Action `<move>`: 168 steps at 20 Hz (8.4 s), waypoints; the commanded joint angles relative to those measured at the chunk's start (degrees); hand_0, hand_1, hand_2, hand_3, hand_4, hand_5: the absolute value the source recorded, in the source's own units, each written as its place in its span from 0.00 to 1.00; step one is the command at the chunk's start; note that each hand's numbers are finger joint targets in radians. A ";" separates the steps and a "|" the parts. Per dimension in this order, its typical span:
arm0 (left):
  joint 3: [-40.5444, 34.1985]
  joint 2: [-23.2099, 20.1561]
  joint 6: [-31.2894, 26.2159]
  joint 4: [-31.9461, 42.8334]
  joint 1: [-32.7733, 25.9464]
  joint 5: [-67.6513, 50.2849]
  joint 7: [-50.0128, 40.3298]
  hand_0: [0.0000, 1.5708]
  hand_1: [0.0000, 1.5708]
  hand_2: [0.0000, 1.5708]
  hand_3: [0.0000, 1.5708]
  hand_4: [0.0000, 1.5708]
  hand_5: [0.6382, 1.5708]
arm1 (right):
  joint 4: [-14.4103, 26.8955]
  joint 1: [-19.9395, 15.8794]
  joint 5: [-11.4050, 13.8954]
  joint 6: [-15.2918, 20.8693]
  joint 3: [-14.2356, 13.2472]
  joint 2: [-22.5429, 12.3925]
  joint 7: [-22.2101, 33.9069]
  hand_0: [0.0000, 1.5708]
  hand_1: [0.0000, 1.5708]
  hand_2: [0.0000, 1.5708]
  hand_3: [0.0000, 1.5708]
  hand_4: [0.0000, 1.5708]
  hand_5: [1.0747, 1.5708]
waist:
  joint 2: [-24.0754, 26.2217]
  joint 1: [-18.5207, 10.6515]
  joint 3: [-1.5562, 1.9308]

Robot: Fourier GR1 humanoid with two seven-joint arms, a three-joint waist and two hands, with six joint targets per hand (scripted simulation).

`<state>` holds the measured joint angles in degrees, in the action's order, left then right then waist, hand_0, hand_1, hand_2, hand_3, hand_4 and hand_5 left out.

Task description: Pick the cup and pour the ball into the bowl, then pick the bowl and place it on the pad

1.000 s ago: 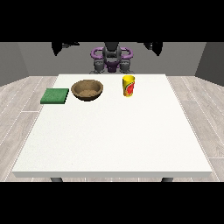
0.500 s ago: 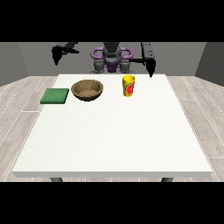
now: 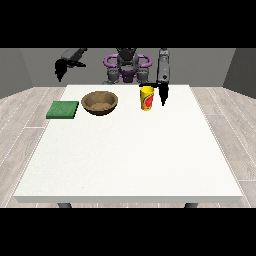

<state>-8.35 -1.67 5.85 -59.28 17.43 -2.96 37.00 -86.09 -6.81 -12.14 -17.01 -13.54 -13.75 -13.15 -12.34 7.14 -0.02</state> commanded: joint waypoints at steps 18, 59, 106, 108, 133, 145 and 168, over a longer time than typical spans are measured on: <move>1.15 1.57 19.45 23.82 8.95 8.04 18.73 0.82 0.82 1.00 1.00 0.89 0.68 | 4.72 -5.64 0.71 -0.09 -0.93 -0.70 -2.22 0.00 0.00 0.00 0.00 0.00 1.00 | -4.45 3.40 0.02; 38.65 -7.74 19.44 25.84 37.07 69.17 -55.99 0.96 0.96 1.00 1.00 0.90 0.79 | 27.08 -2.19 -0.55 -8.99 -6.54 -8.34 -3.87 0.00 0.00 0.00 0.00 0.00 1.00 | 18.27 -0.13 0.20; 13.16 0.97 8.01 -4.09 7.13 10.47 -22.93 0.00 0.00 0.00 0.00 0.00 0.99 | 24.32 -8.73 3.33 11.44 -2.32 6.69 1.28 0.00 0.00 0.00 0.00 0.20 1.00 | 7.53 -12.67 -0.07; 12.69 -0.42 5.92 -5.62 6.85 10.11 -21.97 0.00 0.00 0.00 0.00 0.00 0.99 | 29.44 -9.85 2.06 9.15 -4.06 5.97 -5.23 0.00 0.00 0.00 0.00 0.21 1.00 | 5.12 -13.29 0.02; 9.00 -6.70 -3.07 -17.00 5.42 7.99 -23.75 0.00 0.00 0.00 0.00 0.22 1.00 | 57.61 -16.01 5.85 23.04 -5.57 1.72 -10.97 1.00 1.00 1.00 0.30 0.50 0.84 | -0.35 -17.55 0.00; 5.74 -7.45 -5.25 -9.86 2.20 5.28 -19.97 0.00 0.00 0.00 0.00 0.61 0.84 | 50.15 -16.80 18.20 37.40 3.88 -2.57 6.15 1.00 1.00 1.00 0.60 0.55 0.99 | 7.93 -15.77 -0.23; -6.44 -18.28 -14.87 -9.55 1.43 -4.77 -20.05 0.00 0.00 0.00 0.00 0.83 0.95 | 43.80 -22.29 14.57 22.84 -3.31 -19.59 19.53 1.00 1.00 1.00 0.00 0.58 1.00 | 6.74 -13.20 0.06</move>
<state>-10.37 -14.58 -3.87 -67.37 17.63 -3.09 17.51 -44.42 -29.79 4.31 8.82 -13.24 -28.03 9.44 -3.23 -3.77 0.01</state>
